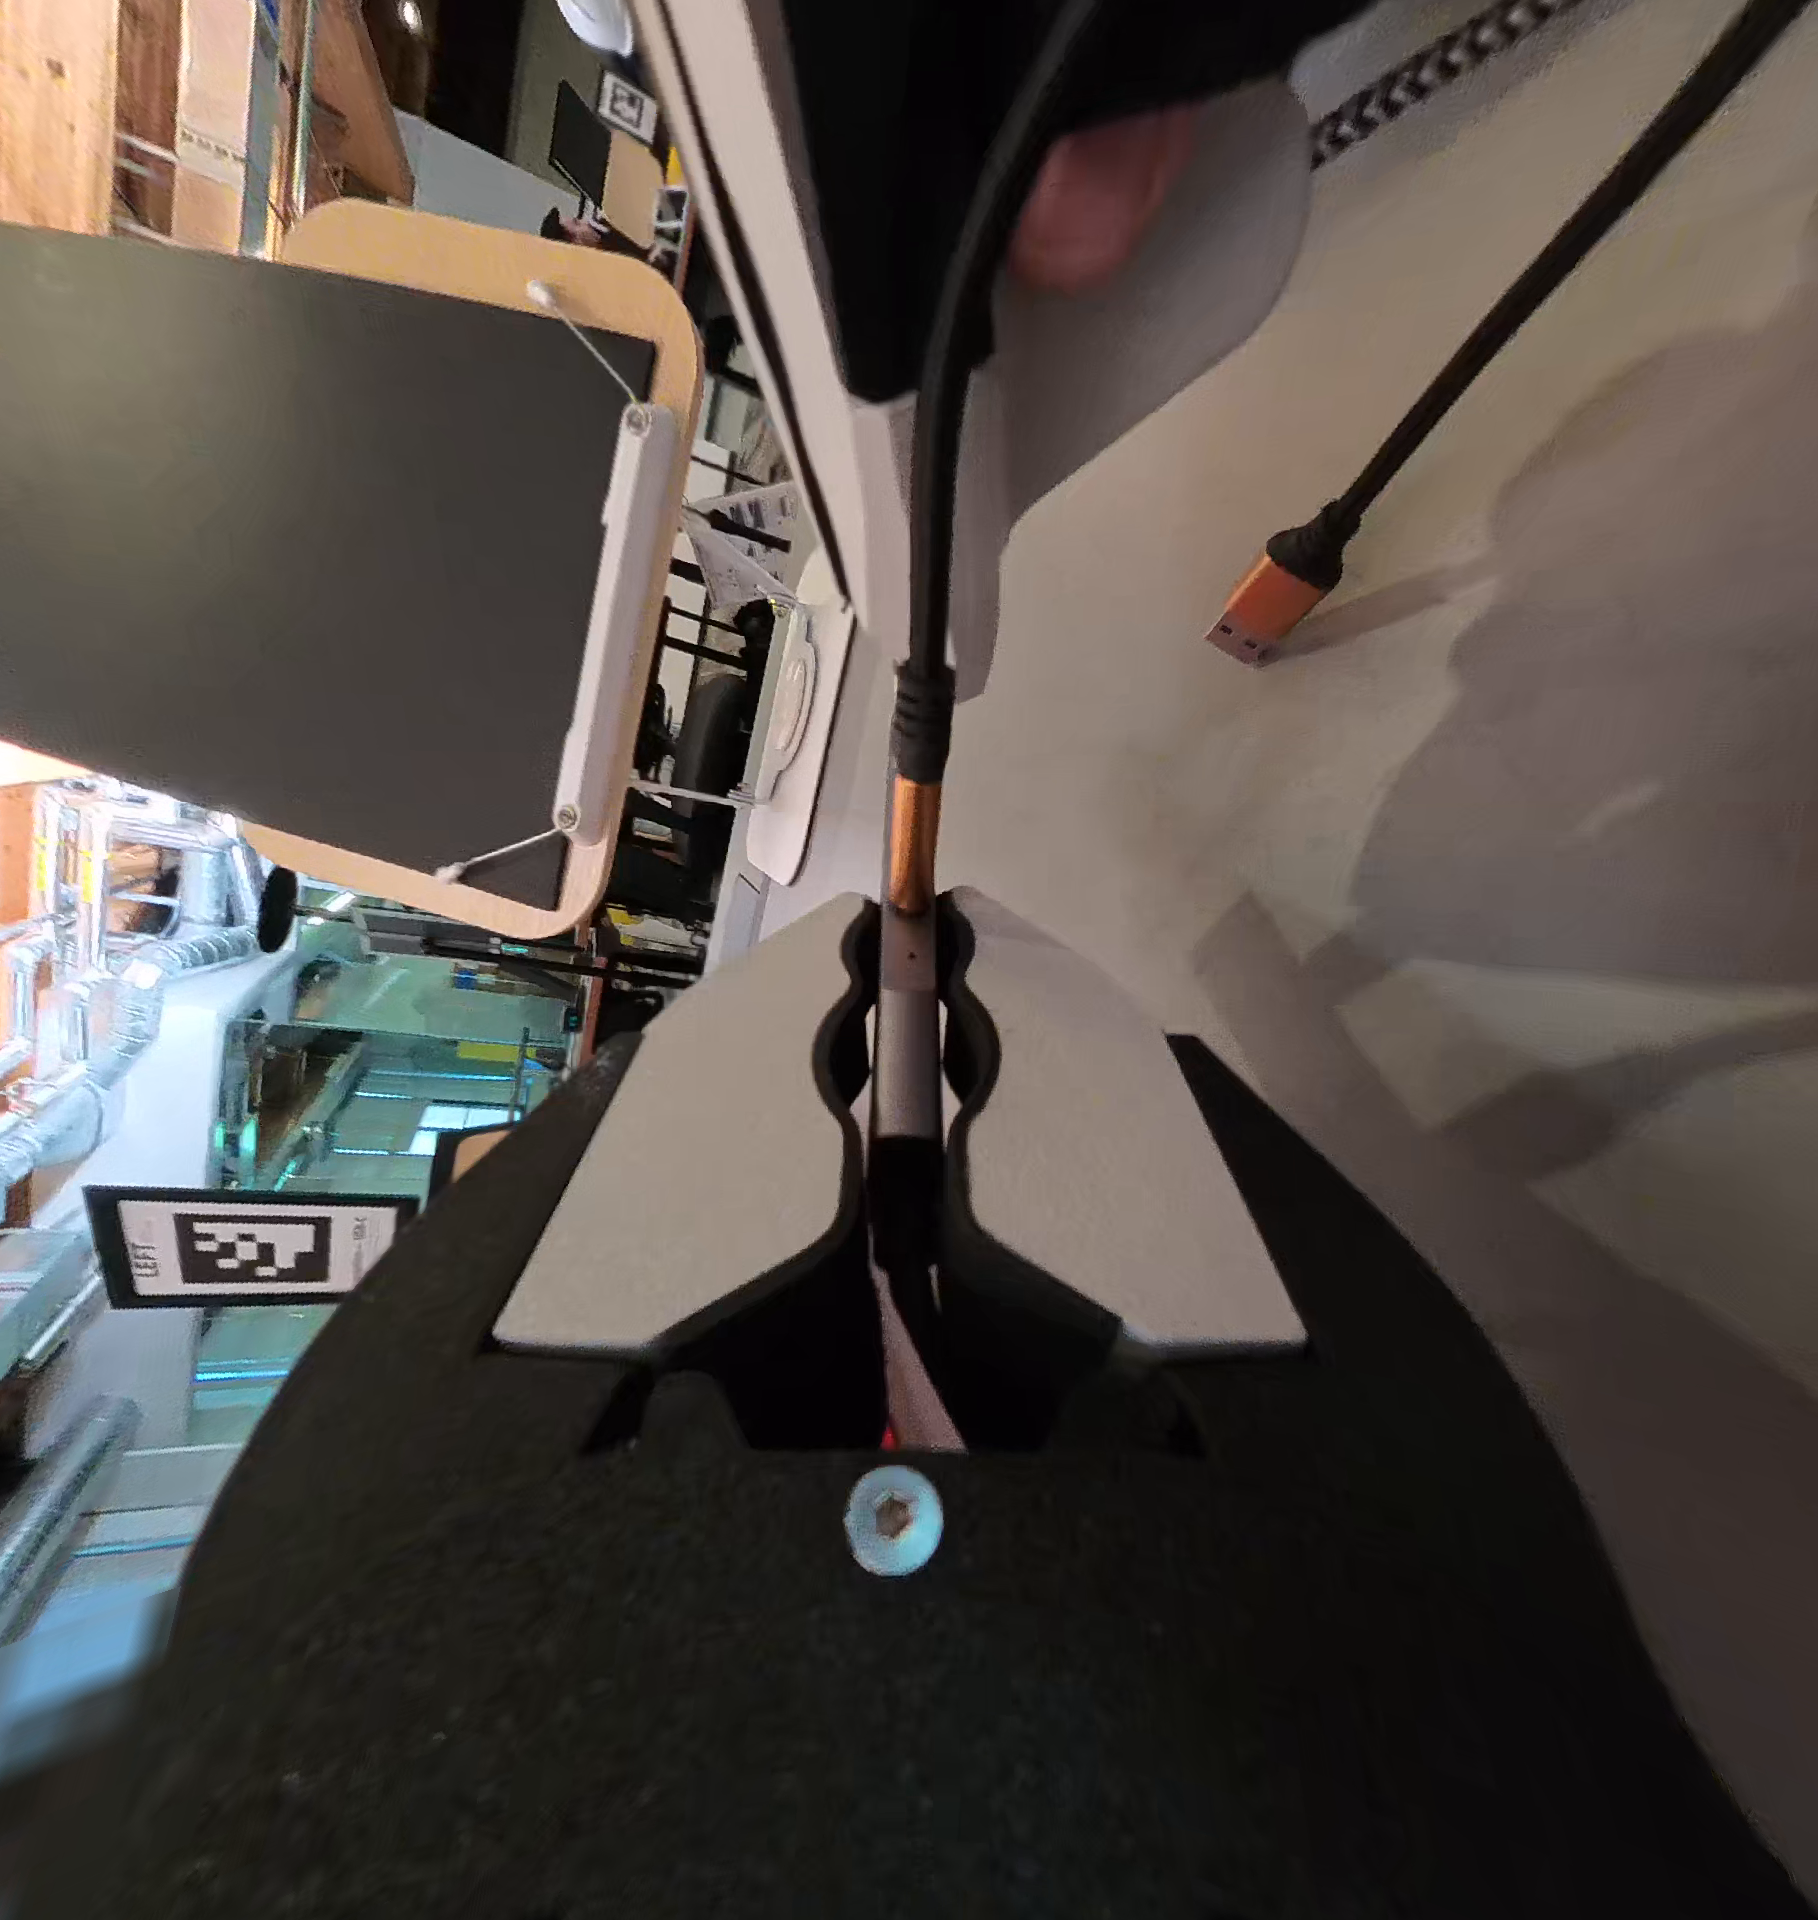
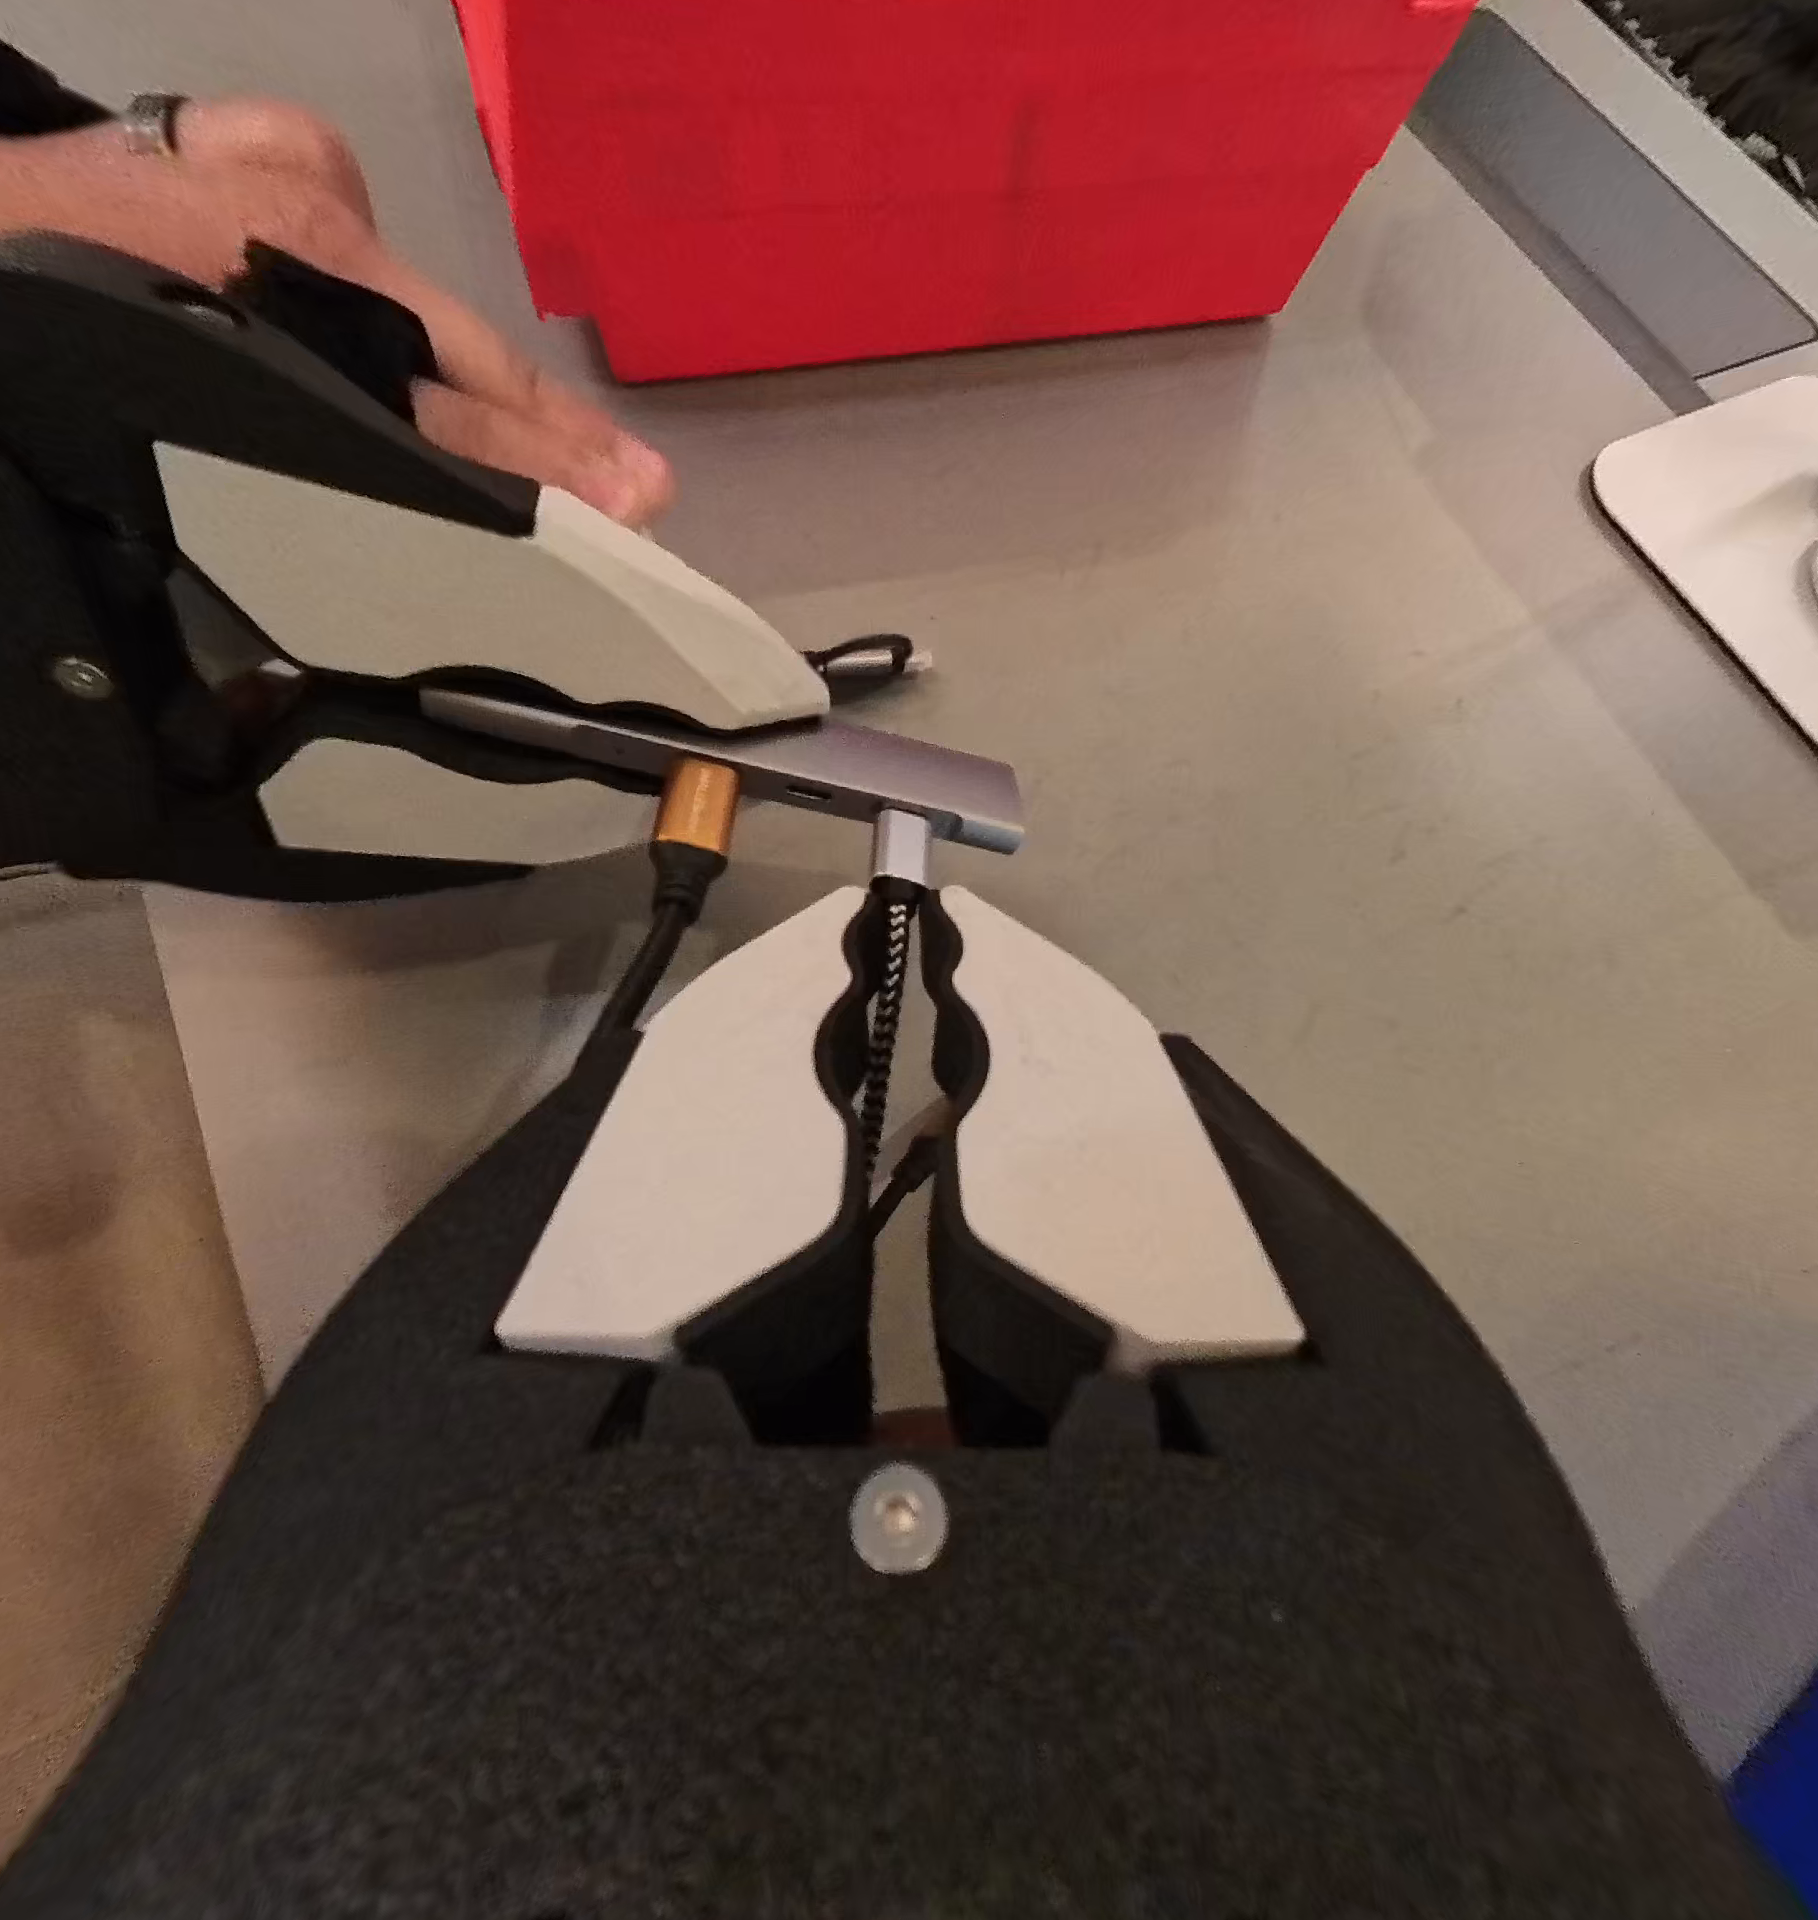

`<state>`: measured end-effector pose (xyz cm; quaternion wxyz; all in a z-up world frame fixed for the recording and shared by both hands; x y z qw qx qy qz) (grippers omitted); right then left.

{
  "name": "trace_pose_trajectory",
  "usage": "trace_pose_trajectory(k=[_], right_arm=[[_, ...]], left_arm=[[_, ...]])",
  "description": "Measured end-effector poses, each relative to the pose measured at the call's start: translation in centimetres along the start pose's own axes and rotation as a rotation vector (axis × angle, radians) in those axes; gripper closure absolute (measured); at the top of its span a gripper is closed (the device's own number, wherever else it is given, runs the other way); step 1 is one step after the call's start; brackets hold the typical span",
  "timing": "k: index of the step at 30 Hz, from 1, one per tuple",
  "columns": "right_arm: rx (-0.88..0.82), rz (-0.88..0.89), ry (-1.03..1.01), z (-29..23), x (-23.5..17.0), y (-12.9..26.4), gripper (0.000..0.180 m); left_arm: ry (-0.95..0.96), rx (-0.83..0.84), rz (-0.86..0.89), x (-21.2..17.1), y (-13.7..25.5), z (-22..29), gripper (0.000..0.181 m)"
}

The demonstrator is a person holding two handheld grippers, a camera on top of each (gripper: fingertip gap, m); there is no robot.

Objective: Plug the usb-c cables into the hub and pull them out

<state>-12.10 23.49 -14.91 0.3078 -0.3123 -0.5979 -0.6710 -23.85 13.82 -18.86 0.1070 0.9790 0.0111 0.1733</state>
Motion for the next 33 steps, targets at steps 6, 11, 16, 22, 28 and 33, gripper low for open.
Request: trace_pose_trajectory(k=[6,11,16,22,28,33], right_arm=[[0.112,0.001,0.097,1.1,0.0,0.4,0.174],[0.132,-0.007,0.107,1.3,-0.3,0.0,0.174],[0.155,0.075,0.066,1.7,-0.6,-0.2,0.173],[0.141,0.039,0.069,1.5,-1.0,-1.0,0.174],[0.173,0.068,0.013,1.9,-0.8,-0.4,0.173],[0.062,0.168,0.011,3.3,1.1,3.6,0.163]], left_arm=[[-0.05,0.011,0.027,0.4,0.3,0.0,0.173],[-0.051,-0.004,0.025,0.2,0.4,0.5,0.173],[-0.003,0.006,0.024,0.2,0.1,0.0,0.173],[-0.074,0.007,0.004,0.3,0.1,0.4,0.173],[-0.061,0.015,0.042,0.1,-0.2,0.0,0.172],[0.279,-0.002,0.024,-2.0,-0.8,-2.0,0.172]])
Point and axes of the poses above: each gripper's, where its closed fingertips meet, y back along the fingers, x out of its top, z = x × y across the jaws, the point moved 10 cm from there along y, back along the fingers, and after that the axes turned 3 degrees about x, right-handed, at the moved point
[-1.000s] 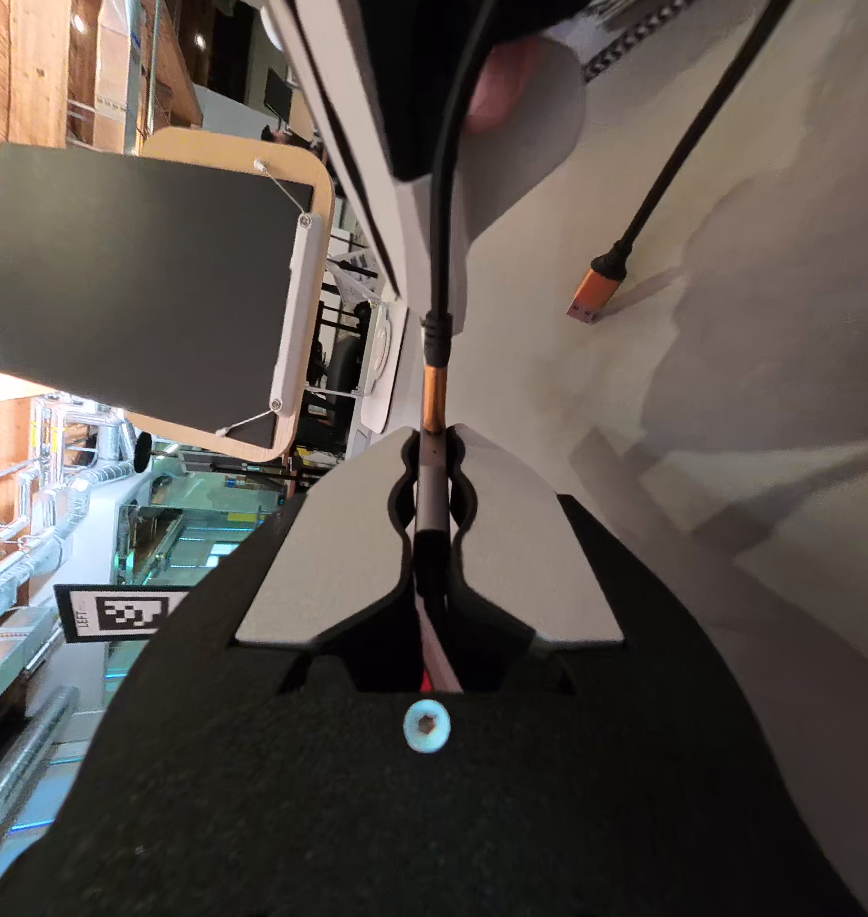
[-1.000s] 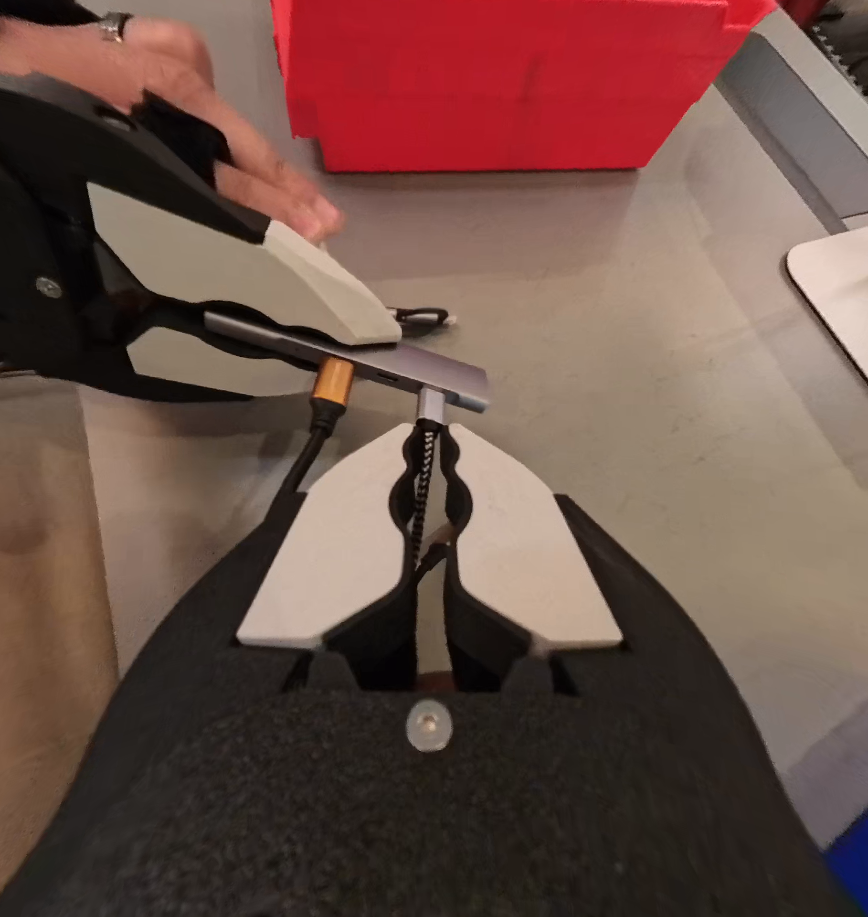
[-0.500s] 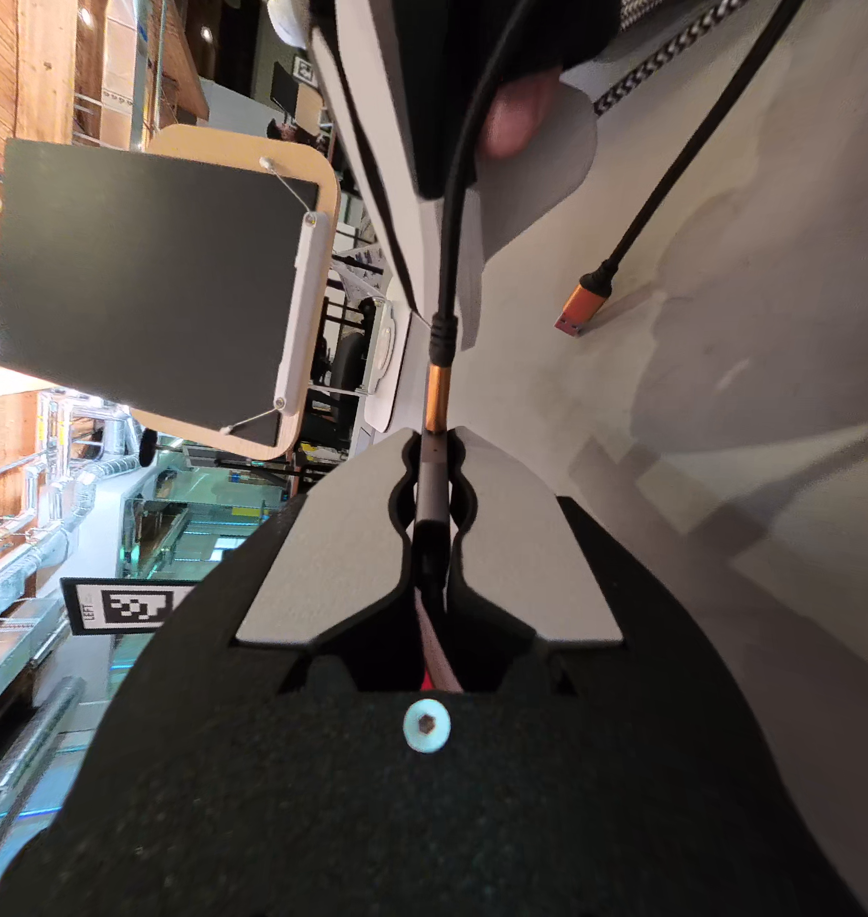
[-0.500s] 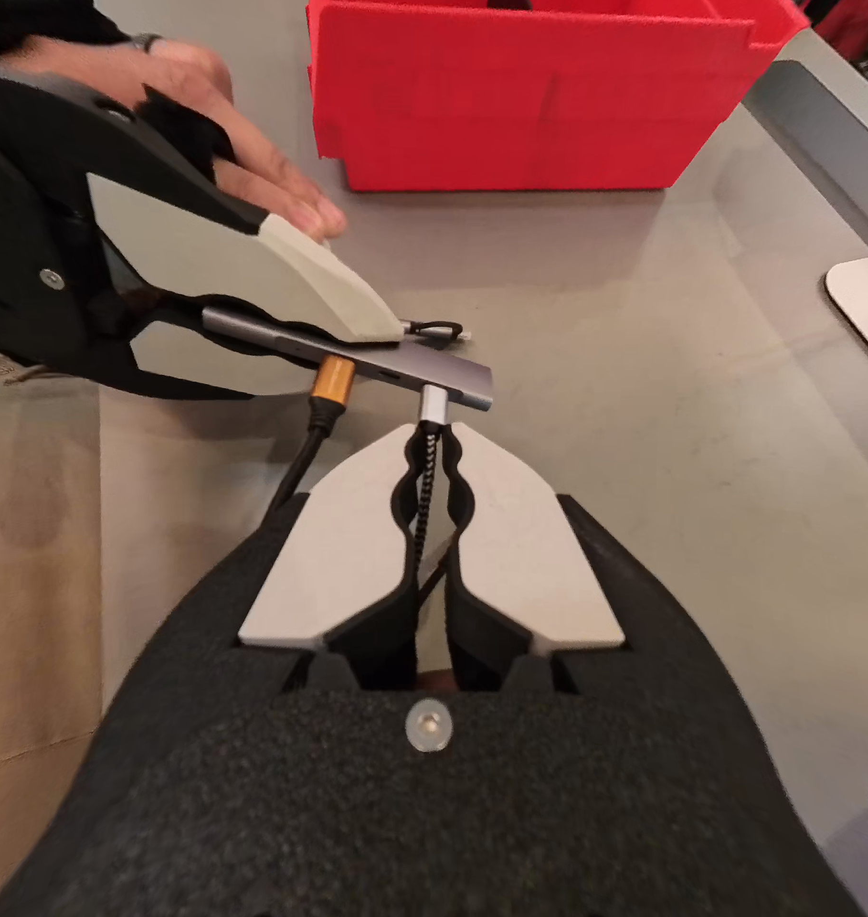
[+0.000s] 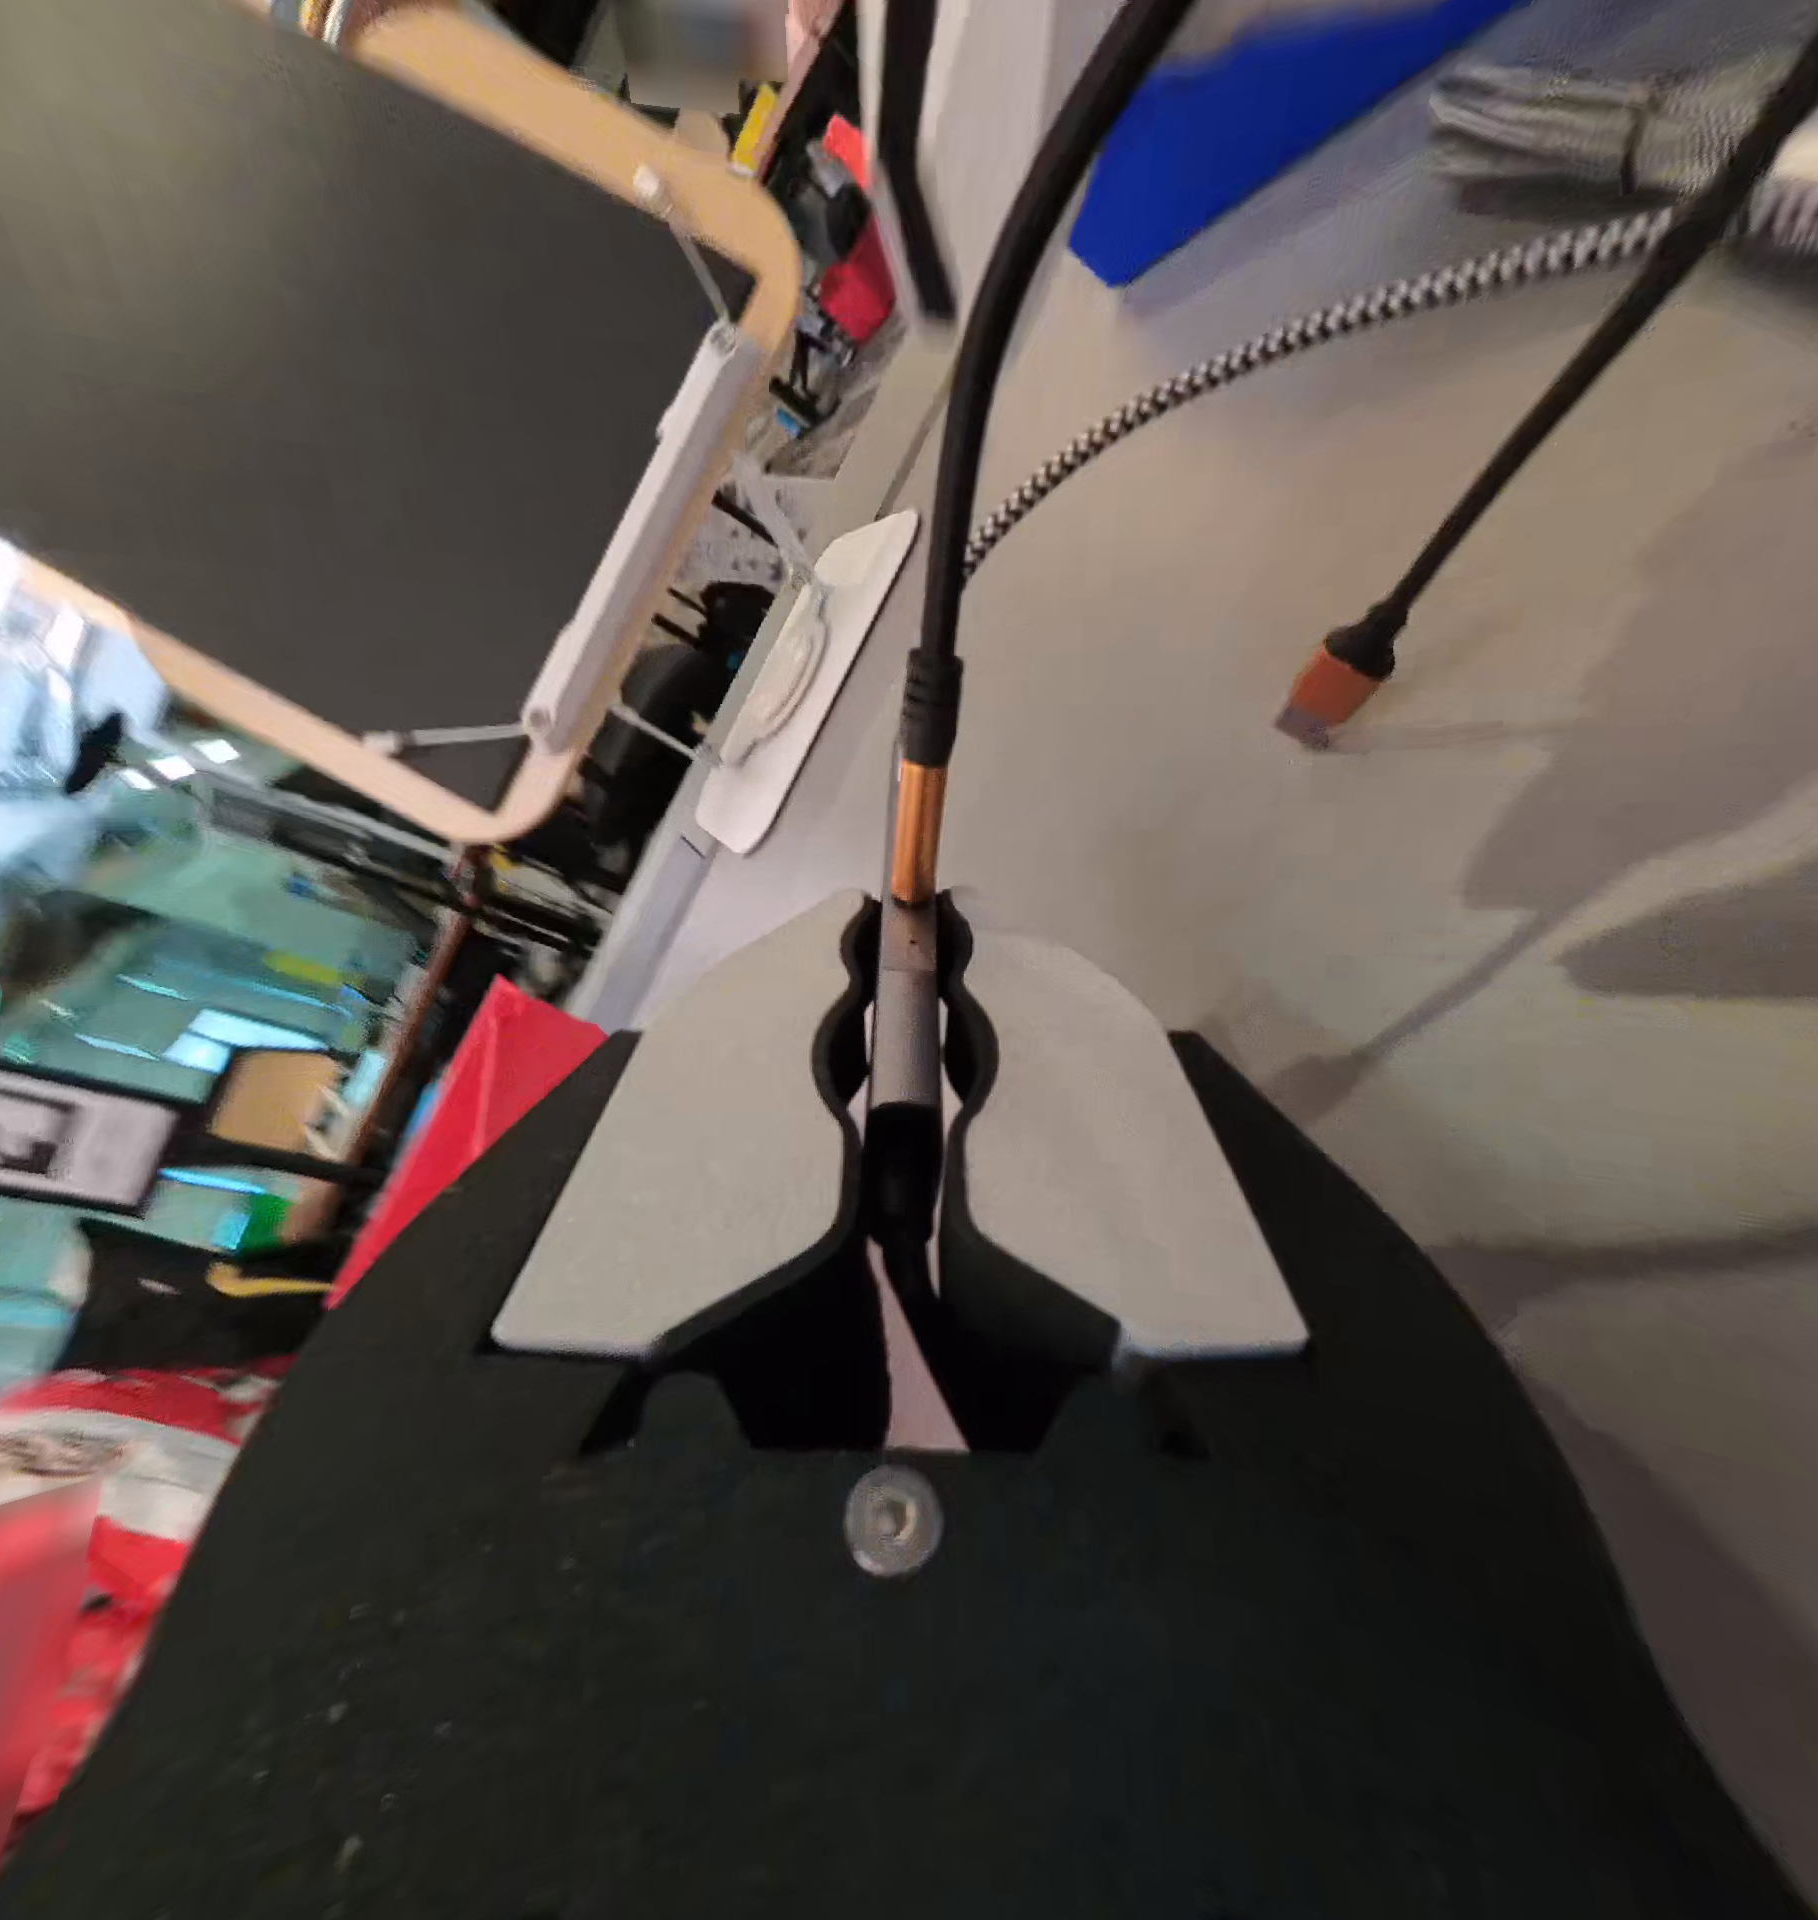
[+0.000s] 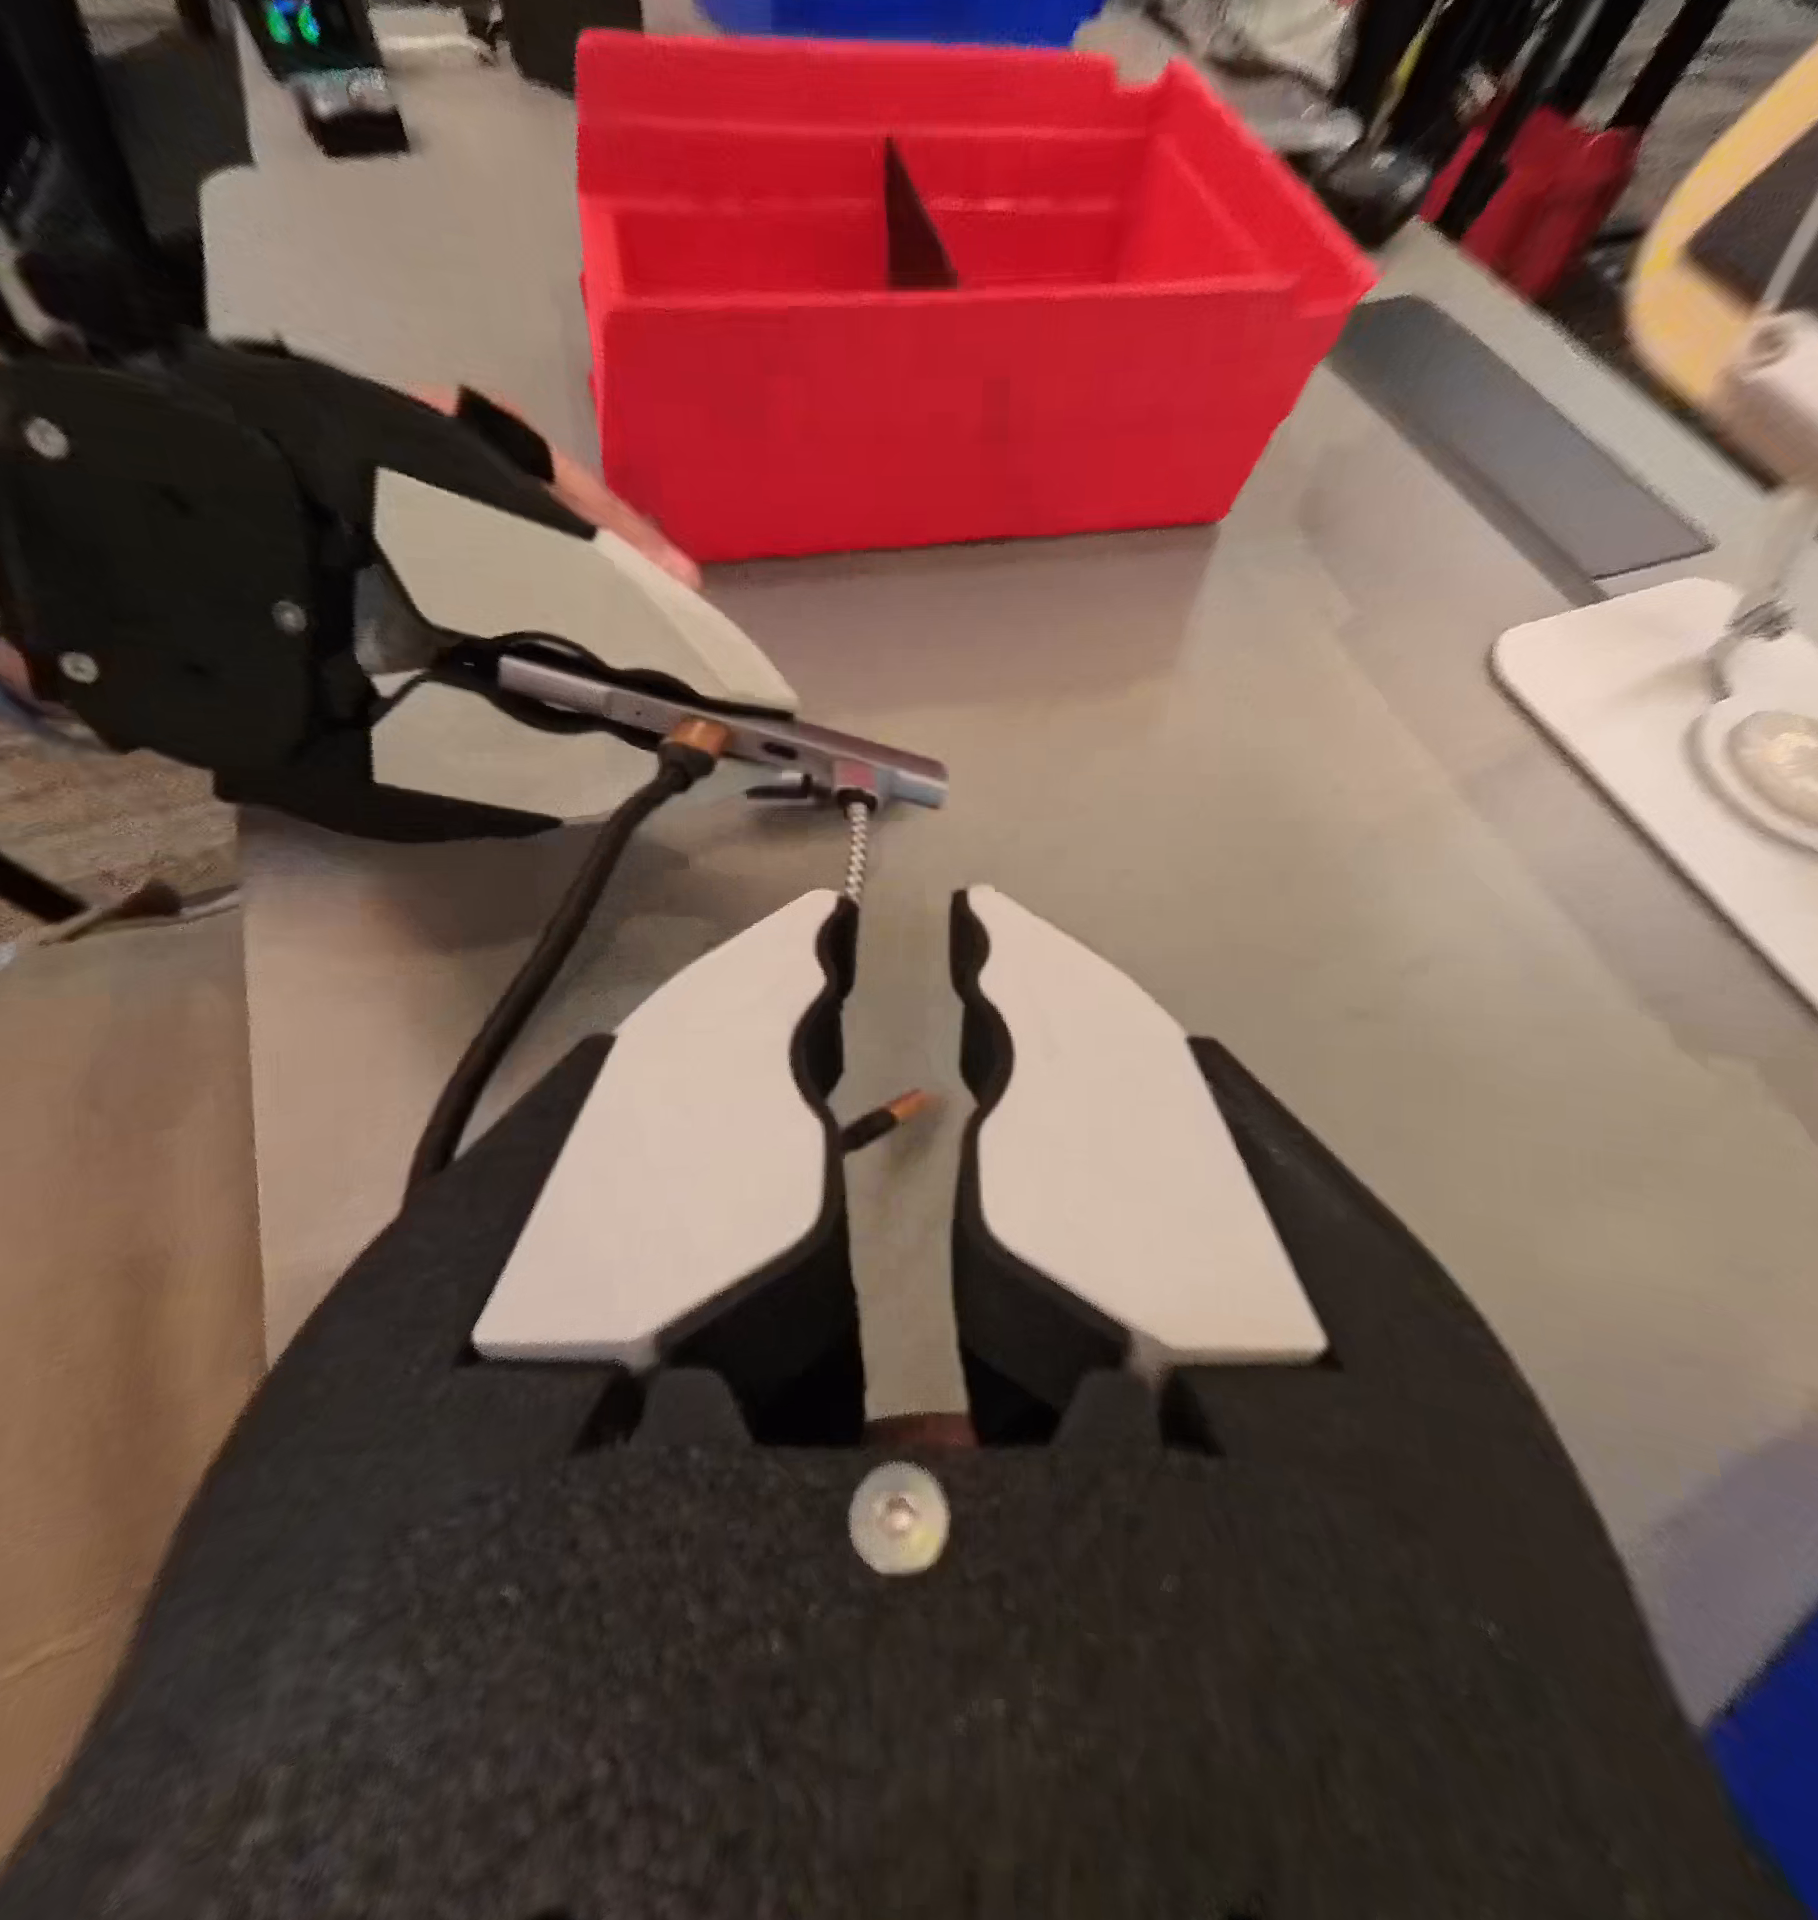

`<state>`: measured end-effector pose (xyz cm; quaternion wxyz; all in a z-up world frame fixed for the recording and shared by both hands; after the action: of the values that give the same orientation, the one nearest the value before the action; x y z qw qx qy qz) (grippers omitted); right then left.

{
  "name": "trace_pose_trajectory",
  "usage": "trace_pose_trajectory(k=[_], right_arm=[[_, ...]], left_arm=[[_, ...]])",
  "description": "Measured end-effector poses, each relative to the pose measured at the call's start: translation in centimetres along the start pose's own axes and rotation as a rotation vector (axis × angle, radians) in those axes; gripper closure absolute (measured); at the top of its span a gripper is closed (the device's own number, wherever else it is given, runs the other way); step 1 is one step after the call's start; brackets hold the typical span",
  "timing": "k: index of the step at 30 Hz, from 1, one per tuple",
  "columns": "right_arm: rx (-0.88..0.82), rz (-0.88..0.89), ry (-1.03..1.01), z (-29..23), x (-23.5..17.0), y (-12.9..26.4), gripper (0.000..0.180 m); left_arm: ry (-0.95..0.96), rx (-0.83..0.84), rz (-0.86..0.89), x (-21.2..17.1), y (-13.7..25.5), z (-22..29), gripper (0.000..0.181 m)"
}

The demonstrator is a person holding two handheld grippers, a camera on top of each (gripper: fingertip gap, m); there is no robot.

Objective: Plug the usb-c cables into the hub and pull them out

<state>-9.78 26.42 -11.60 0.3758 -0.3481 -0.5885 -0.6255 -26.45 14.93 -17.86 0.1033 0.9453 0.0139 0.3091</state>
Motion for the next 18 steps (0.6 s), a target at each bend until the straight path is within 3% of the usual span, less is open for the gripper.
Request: trace_pose_trajectory(k=[5,10,14,18], right_arm=[[-0.055,0.23,-0.108,1.5,2.1,5.9,0.161],[0.152,0.139,-0.231,1.3,0.0,4.1,0.146],[0.286,0.158,-0.318,1.2,-1.9,0.9,0.15],[0.415,0.197,-0.306,-0.2,-2.0,-0.8,0.15]], left_arm=[[0.564,-0.126,0.032,-1.5,-0.1,-3.0,0.172],[1.088,-0.499,0.283,-2.1,-0.4,-3.9,0.172],[1.24,-0.755,0.437,-1.3,-0.7,-3.1,0.172],[1.209,-0.858,0.488,0.2,-0.7,-2.0,0.172]])
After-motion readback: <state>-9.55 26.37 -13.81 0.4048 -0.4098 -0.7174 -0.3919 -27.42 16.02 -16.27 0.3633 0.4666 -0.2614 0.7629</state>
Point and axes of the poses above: each gripper's, where its closed fingertips meet, y back along the fingers, x out of its top, z = x × y across the jaws, the point moved 10 cm from there along y, back along the fingers, and after that the axes turned 3 degrees about x, right-handed, at the moved point
